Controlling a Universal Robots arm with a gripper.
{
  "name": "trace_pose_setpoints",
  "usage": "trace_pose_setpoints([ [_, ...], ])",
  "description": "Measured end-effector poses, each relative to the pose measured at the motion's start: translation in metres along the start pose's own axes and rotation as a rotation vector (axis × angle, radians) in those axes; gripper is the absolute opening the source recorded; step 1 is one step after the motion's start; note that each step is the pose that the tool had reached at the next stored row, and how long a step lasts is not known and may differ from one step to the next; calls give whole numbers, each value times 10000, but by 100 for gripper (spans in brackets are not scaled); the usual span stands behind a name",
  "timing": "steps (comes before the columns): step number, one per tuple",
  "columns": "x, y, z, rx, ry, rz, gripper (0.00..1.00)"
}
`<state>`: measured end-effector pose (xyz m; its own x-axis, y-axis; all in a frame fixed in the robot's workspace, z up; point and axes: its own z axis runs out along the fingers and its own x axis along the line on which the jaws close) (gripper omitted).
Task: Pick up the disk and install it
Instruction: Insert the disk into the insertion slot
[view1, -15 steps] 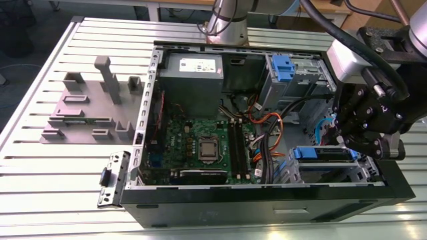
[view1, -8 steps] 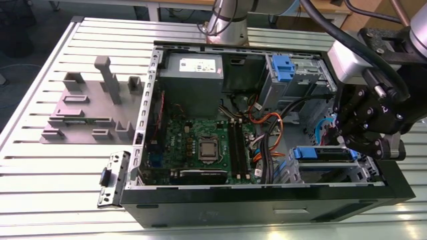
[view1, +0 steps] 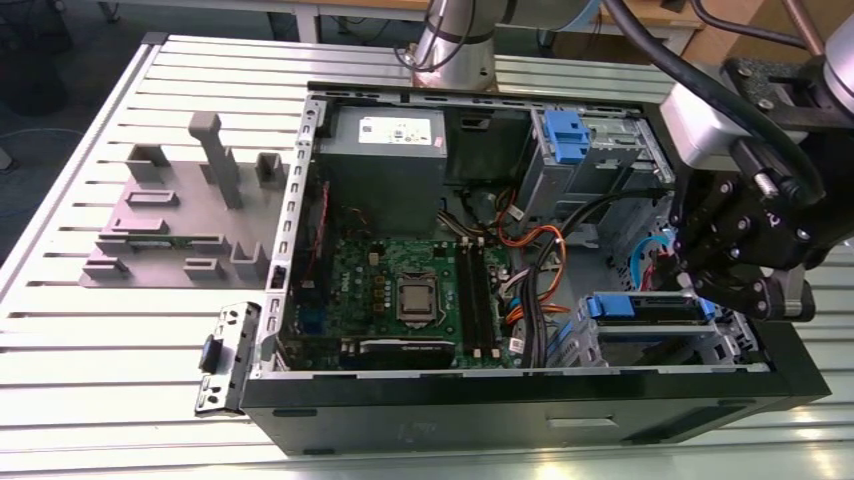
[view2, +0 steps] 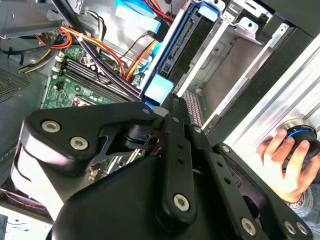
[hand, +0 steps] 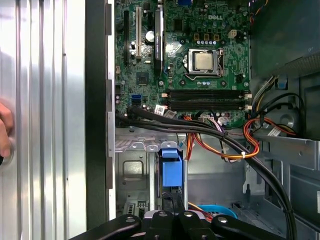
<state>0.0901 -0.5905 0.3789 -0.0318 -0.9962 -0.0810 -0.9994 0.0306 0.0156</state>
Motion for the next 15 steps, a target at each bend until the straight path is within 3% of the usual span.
trace_pose_setpoints([
  [15,0,-56,24,0,3,0,10],
])
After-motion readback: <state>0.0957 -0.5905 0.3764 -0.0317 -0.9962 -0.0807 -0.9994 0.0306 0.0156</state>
